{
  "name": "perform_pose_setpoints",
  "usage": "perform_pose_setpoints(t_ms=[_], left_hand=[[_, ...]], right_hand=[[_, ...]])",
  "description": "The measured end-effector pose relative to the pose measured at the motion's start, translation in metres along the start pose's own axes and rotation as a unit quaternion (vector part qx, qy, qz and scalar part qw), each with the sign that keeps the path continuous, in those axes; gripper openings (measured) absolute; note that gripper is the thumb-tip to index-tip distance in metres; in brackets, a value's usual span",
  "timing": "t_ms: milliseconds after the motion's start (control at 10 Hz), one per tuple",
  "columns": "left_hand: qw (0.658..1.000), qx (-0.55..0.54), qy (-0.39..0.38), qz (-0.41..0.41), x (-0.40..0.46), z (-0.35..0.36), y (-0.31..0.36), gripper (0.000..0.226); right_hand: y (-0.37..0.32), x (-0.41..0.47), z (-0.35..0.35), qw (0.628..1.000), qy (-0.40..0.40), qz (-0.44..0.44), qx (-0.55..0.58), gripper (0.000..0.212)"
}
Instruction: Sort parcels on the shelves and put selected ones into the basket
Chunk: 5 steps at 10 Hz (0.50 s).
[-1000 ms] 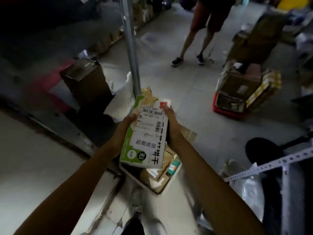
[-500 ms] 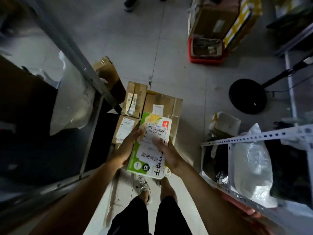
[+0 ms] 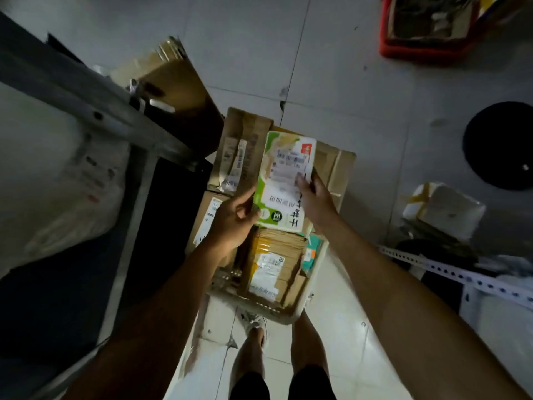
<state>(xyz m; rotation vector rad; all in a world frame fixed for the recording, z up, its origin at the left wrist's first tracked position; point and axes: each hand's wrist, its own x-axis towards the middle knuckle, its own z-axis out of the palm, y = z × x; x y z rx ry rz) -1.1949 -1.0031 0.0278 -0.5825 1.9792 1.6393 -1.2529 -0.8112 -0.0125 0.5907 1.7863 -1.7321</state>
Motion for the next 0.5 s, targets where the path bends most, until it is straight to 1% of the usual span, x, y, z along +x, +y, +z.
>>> perform_pose_setpoints(t_ms=[100,200,300,400,500], left_hand=[[0.996,0.085,0.028,0.015,0.036,0.003,-0.016,0.058],[0.975,0.222,-0.007,-0.001,0.039,0.017,-0.017,0.06],[0.967,0.251,-0.035,0.002,0.027,0.029,-0.013,0.059],[0.963,0.267,-0.038,0.017,0.008,0.03,-0.004,0.051],[0.96,0.276,-0.023,0.026,-0.012,0.025,0.006,0.044]], right_hand=[[0.012,0.029,0.01,0.995,-0.05,0.016,-0.086,0.06],[0.018,0.018,0.021,0.982,-0.072,0.046,-0.166,0.075],[0.015,0.003,0.024,0.979,-0.073,0.032,-0.19,0.077],[0.011,-0.013,0.021,0.973,-0.06,0.035,-0.222,0.07],[0.009,-0.032,0.02,0.978,-0.012,0.055,-0.2,0.063]])
